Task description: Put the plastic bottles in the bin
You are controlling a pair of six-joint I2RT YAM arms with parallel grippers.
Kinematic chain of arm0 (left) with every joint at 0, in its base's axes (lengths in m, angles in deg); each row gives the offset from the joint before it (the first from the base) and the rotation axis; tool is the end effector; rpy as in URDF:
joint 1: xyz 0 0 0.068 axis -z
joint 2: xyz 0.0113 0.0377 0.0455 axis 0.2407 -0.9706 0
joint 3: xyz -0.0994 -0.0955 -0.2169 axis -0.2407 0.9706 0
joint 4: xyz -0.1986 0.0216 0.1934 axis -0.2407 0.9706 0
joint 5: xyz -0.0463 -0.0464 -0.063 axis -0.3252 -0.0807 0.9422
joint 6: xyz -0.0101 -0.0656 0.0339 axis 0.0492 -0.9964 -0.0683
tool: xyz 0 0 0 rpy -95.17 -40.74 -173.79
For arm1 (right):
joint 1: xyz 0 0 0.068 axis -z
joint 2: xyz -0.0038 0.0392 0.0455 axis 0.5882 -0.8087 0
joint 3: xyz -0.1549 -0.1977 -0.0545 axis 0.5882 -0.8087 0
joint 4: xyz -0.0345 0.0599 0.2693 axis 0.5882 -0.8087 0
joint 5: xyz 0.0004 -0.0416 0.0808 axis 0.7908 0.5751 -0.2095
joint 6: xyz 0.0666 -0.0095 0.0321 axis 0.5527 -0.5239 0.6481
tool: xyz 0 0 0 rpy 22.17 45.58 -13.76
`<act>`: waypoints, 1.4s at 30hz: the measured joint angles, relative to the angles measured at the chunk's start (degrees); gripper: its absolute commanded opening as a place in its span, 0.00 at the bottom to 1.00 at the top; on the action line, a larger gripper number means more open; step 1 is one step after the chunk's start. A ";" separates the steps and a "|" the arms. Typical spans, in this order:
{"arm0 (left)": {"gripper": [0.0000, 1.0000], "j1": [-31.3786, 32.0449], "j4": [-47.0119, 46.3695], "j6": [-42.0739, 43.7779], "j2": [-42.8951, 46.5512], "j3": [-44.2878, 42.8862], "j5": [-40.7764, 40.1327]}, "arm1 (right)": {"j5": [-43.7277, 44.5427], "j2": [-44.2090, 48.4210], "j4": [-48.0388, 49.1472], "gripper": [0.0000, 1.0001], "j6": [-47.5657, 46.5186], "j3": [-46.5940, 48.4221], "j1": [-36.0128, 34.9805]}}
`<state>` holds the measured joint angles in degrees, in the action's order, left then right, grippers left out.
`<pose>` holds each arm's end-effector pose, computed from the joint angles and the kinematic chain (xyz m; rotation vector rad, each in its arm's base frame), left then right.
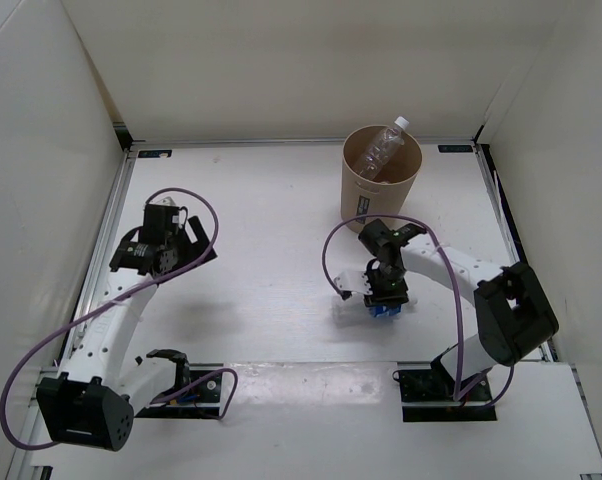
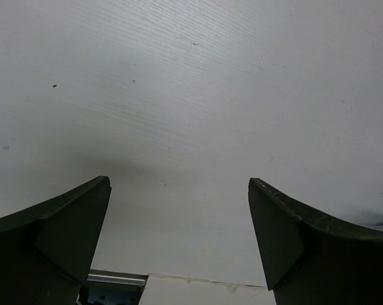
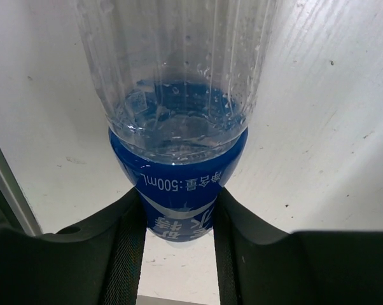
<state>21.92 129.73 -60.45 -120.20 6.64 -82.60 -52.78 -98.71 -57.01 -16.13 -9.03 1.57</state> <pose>0.2326 -0.0279 0.2457 -0.5298 2.5138 -0.1586 0.2154 0.1536 0.1353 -2.4228 1.8777 0.0839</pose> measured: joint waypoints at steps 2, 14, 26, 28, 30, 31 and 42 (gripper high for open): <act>1.00 -0.02 -0.83 -0.04 -0.11 0.26 0.02 | -0.22 0.00 0.17 0.00 1.84 0.07 0.39; 1.00 -0.55 -6.01 1.20 -9.77 -3.10 1.95 | -10.27 -0.20 -5.09 0.00 14.10 18.64 7.23; 1.00 -1.31 -8.07 1.53 -9.73 -4.11 2.95 | -24.33 0.13 7.19 0.00 36.20 49.66 16.35; 1.00 -1.49 -8.15 1.51 -9.03 -4.07 3.06 | -24.33 0.17 12.13 0.00 40.68 49.53 17.90; 1.00 -1.55 -8.17 1.46 -8.26 -3.87 3.08 | -23.50 0.15 16.83 0.00 44.06 48.63 18.91; 1.00 -1.57 -8.20 1.40 -7.87 -3.65 3.10 | -22.77 0.15 18.97 0.00 45.48 47.98 19.39; 1.00 -2.69 -7.72 1.33 -4.28 -1.62 3.13 | -17.66 -2.93 33.73 0.00 53.79 38.64 22.38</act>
<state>19.23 122.02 -59.12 -124.48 5.02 -79.47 -70.44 -101.64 -23.28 37.66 29.61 23.95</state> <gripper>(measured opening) 0.998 0.440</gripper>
